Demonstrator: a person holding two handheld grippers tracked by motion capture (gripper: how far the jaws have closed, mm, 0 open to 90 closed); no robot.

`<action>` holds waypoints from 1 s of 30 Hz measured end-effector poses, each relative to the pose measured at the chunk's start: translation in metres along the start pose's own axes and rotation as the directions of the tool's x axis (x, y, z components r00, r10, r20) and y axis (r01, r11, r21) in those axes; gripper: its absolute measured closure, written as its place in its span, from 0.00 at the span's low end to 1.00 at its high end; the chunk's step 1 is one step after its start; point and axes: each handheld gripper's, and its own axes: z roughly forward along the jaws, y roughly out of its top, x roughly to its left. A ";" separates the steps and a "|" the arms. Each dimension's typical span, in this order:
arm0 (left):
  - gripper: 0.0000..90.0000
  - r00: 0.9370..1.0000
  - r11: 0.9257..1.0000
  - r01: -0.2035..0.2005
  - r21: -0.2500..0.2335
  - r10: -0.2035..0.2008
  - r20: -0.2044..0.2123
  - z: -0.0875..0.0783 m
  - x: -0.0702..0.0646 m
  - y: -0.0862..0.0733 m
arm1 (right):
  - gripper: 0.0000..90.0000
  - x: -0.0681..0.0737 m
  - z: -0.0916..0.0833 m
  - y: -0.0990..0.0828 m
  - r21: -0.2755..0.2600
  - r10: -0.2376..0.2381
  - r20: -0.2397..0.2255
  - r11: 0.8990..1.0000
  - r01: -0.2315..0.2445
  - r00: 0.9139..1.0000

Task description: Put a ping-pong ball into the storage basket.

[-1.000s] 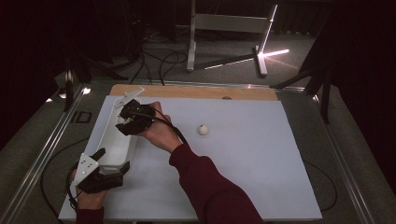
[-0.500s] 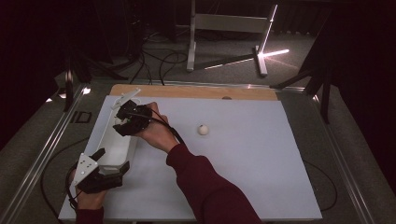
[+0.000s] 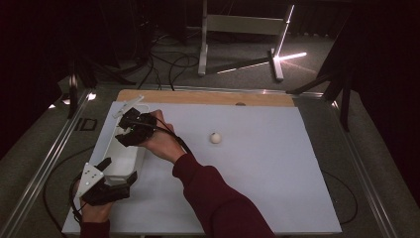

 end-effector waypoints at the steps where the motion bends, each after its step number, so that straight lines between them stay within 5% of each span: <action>1: 0.00 1.000 1.000 0.000 0.000 0.000 0.000 0.000 0.000 0.000 | 0.55 0.000 0.001 0.000 -0.001 0.002 -0.005 1.000 -0.002 1.000; 9: 0.00 1.000 1.000 0.001 -0.003 -0.001 -0.003 -0.001 0.000 0.000 | 0.53 0.004 0.003 0.003 -0.014 0.004 -0.034 1.000 -0.005 0.999; 14: 0.00 1.000 1.000 0.001 -0.002 -0.001 -0.003 -0.001 0.000 0.000 | 0.28 0.003 0.002 0.004 -0.048 0.035 -0.088 0.998 -0.039 0.996; 16: 0.00 1.000 1.000 0.002 -0.002 -0.002 -0.003 -0.001 0.000 0.000 | 0.14 0.003 0.001 0.004 -0.036 0.044 -0.049 0.998 -0.045 0.998; 30: 0.00 1.000 1.000 -0.004 0.002 0.004 -0.002 0.001 0.000 0.000 | 0.09 -0.005 -0.015 -0.003 -0.051 0.052 -0.023 0.997 -0.053 0.998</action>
